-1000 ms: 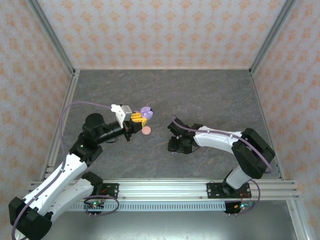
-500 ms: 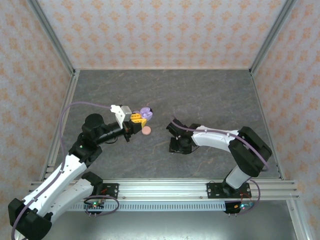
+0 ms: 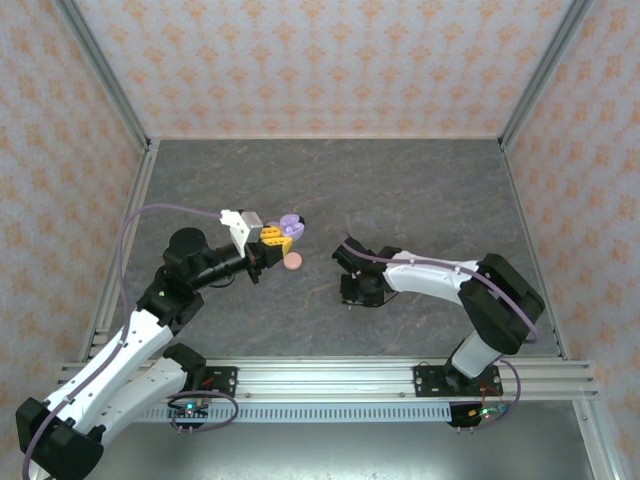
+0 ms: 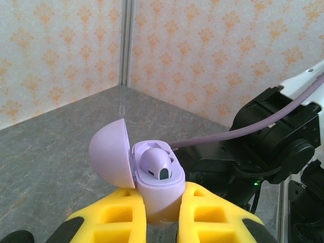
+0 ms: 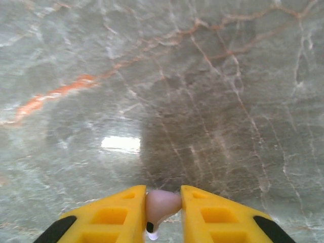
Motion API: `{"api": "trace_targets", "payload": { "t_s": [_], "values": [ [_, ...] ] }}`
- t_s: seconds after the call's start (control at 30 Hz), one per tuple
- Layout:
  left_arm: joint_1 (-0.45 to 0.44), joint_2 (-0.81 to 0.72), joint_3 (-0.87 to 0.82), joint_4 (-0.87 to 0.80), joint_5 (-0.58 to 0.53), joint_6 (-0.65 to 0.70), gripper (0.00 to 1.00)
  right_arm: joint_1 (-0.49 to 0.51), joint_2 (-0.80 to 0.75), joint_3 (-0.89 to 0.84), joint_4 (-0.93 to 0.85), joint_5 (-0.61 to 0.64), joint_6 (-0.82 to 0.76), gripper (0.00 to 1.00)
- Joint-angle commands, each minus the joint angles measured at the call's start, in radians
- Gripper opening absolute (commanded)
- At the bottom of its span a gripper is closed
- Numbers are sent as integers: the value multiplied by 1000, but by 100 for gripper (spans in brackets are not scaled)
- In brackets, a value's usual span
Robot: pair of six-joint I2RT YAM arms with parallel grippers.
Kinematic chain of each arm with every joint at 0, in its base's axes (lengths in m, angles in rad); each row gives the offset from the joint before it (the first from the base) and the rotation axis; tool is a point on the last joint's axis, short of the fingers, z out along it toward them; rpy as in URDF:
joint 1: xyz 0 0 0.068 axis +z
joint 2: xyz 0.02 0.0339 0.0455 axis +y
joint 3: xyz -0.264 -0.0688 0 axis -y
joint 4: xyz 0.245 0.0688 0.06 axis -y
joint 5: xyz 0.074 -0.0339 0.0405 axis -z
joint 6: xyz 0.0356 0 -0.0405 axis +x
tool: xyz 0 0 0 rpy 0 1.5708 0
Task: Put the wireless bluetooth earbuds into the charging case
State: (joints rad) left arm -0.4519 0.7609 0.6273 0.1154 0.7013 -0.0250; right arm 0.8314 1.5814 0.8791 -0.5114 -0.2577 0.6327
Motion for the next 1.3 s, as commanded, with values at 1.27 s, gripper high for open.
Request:
{"api": "trace_targets", "payload": {
  "t_s": [1.27],
  "values": [
    [-24,136,44,160,50,-21,7,82,-229,531,89,126,-451,21]
  ]
}}
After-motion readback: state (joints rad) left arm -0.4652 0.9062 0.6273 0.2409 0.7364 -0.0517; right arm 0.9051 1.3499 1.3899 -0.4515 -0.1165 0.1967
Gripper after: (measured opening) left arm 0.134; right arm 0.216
